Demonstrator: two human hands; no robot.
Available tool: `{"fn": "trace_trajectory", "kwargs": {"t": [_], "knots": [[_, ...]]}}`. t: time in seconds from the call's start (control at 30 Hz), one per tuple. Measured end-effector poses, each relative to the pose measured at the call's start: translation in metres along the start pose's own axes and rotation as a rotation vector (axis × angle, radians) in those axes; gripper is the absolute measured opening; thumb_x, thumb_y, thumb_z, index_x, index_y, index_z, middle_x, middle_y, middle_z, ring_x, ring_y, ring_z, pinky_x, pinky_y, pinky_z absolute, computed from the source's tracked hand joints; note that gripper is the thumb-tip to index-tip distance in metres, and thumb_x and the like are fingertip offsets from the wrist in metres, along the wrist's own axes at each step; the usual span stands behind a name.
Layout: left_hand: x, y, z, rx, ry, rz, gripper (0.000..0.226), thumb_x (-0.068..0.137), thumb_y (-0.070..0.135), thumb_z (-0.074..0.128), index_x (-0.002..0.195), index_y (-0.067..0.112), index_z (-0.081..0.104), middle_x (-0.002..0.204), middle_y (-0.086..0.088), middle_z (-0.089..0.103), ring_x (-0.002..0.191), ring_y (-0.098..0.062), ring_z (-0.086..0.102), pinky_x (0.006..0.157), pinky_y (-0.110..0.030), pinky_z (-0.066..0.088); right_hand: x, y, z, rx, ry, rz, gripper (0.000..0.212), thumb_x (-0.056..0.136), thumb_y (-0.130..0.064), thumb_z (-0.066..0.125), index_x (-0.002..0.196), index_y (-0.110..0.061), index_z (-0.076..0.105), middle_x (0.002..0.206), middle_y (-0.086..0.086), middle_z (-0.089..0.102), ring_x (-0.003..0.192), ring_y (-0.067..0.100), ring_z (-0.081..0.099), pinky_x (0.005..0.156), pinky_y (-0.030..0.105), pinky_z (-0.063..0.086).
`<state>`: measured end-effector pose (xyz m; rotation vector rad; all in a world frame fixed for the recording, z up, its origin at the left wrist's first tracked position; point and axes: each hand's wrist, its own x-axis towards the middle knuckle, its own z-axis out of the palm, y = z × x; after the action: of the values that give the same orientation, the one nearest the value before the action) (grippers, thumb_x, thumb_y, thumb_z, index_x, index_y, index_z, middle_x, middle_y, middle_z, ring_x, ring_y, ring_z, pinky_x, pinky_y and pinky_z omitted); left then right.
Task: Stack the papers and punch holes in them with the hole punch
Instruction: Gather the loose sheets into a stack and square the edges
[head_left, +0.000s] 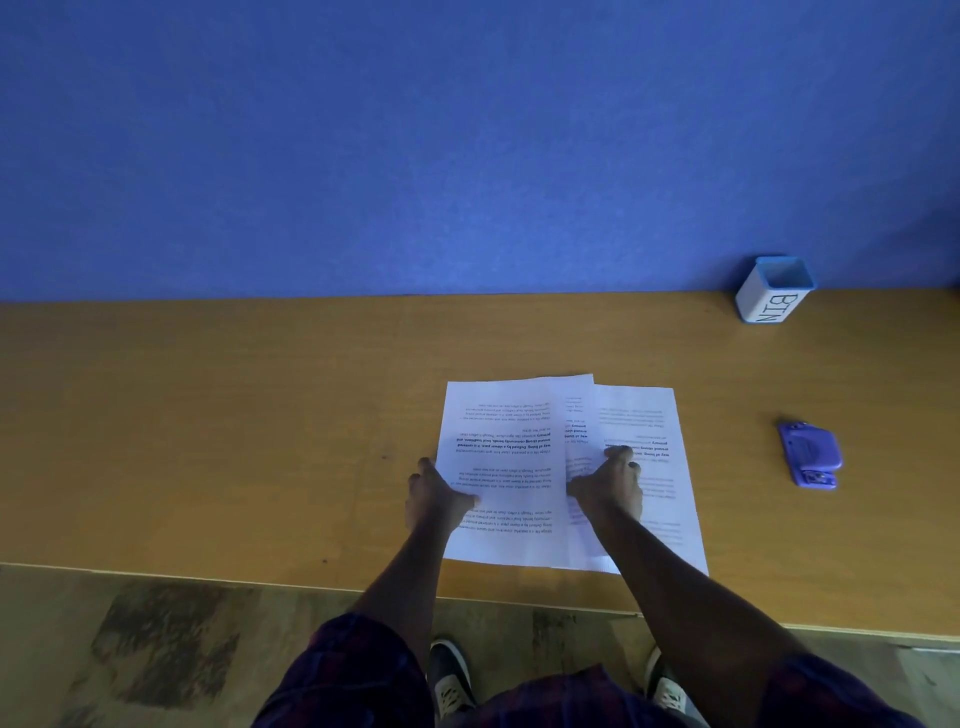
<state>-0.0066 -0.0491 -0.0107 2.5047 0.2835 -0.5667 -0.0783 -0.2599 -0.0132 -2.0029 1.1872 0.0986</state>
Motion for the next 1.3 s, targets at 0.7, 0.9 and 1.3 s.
{"fn": "trace_trajectory", "kwargs": {"t": [0.7,0.9,1.3], "knots": [[0.004,0.012,-0.004,-0.29,-0.007,0.041,0.051,0.071,0.031,0.091,0.115,0.018,0.069,0.109,0.002,0.074,0.085,-0.017,0.066,0.068,-0.026,0.049,0.012,0.009,-0.005,0.463,-0.41,-0.116,0.044,0.087,0.009,0.053,0.124,-0.015,0.06,0.098,0.001,0.075,0.08,0.017,0.073,0.06,0.026,0.057],[0.011,0.019,-0.014,-0.568,-0.104,-0.07,0.062,0.068,0.029,0.095,0.117,0.011,0.061,0.106,0.0,0.068,0.091,-0.023,0.07,0.075,-0.033,0.059,0.019,0.014,-0.01,0.527,-0.446,-0.089,0.042,0.09,0.011,0.056,0.123,-0.014,0.062,0.107,0.007,0.076,0.095,0.029,0.073,0.084,0.043,0.062],[0.014,0.007,0.002,-0.532,-0.173,-0.032,0.025,0.086,0.007,0.078,0.111,0.004,0.076,0.109,-0.012,0.076,0.095,-0.026,0.072,0.089,-0.038,0.059,0.028,0.03,-0.023,0.14,-0.132,-0.174,0.028,0.088,-0.022,0.07,0.115,-0.021,0.067,0.093,-0.007,0.073,0.084,0.015,0.069,0.069,0.029,0.05]]}}
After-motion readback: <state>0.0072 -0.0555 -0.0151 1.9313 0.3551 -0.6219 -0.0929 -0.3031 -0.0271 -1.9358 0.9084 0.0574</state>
